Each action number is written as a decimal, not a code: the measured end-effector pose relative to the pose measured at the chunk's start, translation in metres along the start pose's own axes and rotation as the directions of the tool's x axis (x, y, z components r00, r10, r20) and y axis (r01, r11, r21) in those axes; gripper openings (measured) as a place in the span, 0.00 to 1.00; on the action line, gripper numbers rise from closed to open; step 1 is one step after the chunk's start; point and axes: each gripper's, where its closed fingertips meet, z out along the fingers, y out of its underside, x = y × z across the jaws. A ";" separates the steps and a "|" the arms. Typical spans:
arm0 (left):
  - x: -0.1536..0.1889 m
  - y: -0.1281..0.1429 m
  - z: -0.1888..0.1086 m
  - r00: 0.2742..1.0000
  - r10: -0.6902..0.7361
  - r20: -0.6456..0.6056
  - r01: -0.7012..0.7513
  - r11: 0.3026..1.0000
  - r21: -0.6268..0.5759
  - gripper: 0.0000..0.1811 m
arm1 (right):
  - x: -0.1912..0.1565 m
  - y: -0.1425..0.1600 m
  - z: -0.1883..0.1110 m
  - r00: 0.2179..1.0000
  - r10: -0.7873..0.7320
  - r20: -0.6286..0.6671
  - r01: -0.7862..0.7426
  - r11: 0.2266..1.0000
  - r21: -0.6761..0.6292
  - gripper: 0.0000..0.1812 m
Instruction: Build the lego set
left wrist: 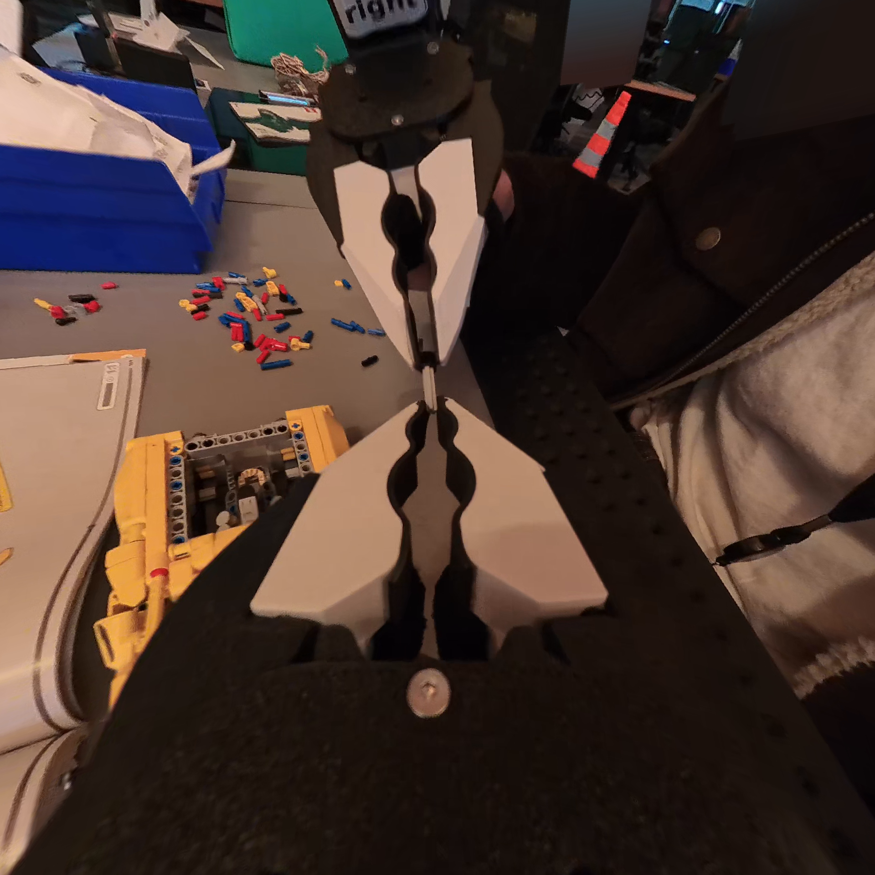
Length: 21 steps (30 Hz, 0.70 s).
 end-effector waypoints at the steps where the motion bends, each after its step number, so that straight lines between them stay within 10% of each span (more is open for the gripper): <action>1: -0.001 -0.003 -0.001 1.000 0.010 0.010 -0.010 1.000 0.016 0.02 | 0.001 -0.007 -0.002 1.000 -0.005 -0.005 0.005 0.998 0.063 0.03; 10: -0.007 -0.022 -0.005 1.000 0.011 0.029 -0.015 0.988 0.153 0.02 | 0.004 -0.029 -0.012 0.997 0.078 0.000 -0.072 0.920 0.386 0.04; 21: -0.005 -0.016 -0.008 0.999 0.044 0.026 -0.047 0.993 0.110 0.02 | 0.003 -0.009 0.003 0.996 0.088 0.026 -0.092 0.946 0.311 0.03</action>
